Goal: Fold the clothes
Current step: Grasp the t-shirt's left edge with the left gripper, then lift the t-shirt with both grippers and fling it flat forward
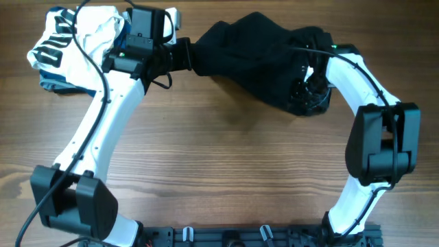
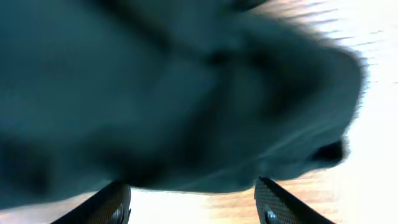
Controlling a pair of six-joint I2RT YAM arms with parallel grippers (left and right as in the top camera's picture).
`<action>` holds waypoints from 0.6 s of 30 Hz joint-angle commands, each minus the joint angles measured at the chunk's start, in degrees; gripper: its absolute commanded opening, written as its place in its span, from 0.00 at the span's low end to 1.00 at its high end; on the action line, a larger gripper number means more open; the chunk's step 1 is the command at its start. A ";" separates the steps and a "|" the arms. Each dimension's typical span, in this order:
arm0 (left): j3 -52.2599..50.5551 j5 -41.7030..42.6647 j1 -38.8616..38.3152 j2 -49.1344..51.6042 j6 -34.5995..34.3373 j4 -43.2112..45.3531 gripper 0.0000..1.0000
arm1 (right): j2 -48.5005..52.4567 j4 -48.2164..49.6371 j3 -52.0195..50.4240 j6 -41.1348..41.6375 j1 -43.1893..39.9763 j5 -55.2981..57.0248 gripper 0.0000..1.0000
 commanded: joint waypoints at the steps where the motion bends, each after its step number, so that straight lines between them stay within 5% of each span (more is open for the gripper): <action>1: 0.50 -0.98 0.70 -1.81 -0.50 -0.11 0.04 | -0.63 3.15 -4.46 3.58 -2.29 2.36 0.64; 8: 0.50 -0.98 0.70 -1.81 -0.50 -0.09 0.04 | -0.63 10.03 -7.67 4.81 -3.80 3.37 0.59; 13: 0.50 -1.55 0.70 -1.81 -0.48 -0.35 0.04 | -0.63 14.38 -7.65 4.85 -5.07 7.37 0.24; 18: 0.50 -2.71 0.70 -1.81 -0.48 -1.38 0.04 | -0.63 16.63 -7.61 4.81 -8.37 7.10 0.22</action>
